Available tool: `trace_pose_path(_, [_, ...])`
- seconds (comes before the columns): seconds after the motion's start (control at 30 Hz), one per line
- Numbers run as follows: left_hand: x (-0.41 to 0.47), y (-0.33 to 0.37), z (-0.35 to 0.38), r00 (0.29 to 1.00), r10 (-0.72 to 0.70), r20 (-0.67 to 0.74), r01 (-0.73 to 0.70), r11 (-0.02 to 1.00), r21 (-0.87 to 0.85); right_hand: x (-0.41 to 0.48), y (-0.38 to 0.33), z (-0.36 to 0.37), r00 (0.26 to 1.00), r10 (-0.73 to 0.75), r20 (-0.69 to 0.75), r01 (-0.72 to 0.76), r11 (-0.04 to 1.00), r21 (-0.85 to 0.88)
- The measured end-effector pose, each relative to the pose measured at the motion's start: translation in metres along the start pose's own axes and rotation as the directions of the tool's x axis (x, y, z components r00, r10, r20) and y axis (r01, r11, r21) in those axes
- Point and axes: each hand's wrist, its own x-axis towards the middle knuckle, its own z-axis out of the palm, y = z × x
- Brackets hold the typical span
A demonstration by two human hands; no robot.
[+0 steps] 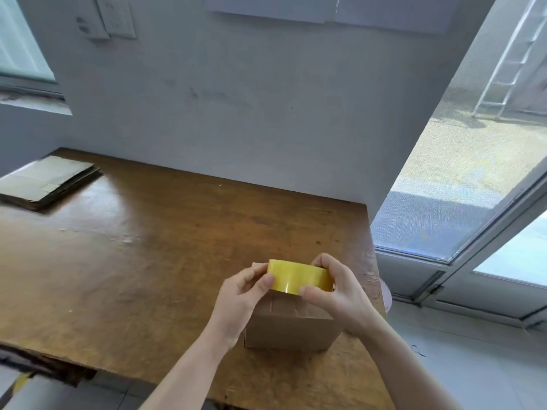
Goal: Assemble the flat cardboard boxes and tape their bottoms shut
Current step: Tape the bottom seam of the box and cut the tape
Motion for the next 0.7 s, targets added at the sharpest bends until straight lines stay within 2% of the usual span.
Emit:
trace_pose_path(0.17, [-0.001, -0.002, 0.001, 0.977, 0.088, -0.195, -0.068, 0.992, 0.108, 0.000, 0.001, -0.002, 1.000, 0.022, 0.014, -0.022, 1.000, 0.015])
trace_pose_path(0.3, [0.007, 0.003, 0.003, 0.954, 0.042, -0.298, -0.015, 0.996, 0.091, 0.000, 0.002, -0.001, 0.999, 0.026, 0.040, -0.026, 1.000, 0.000])
trace_pose_path(0.4, [0.010, 0.007, 0.004, 0.956, 0.022, -0.292, 0.021, 0.990, 0.142, 0.001, 0.002, -0.002, 0.998, 0.040, 0.054, -0.040, 0.999, -0.005])
trace_pose_path(0.53, [0.011, 0.008, 0.003, 0.964, 0.044, -0.261, 0.000, 0.986, 0.166, 0.001, 0.000, -0.002, 0.996, 0.050, 0.075, -0.049, 0.999, -0.021])
trace_pose_path(0.7, [0.014, 0.005, 0.000, 0.961, 0.154, -0.231, -0.076, 0.945, 0.317, 0.002, -0.002, -0.003, 0.996, 0.063, 0.067, -0.062, 0.998, -0.018])
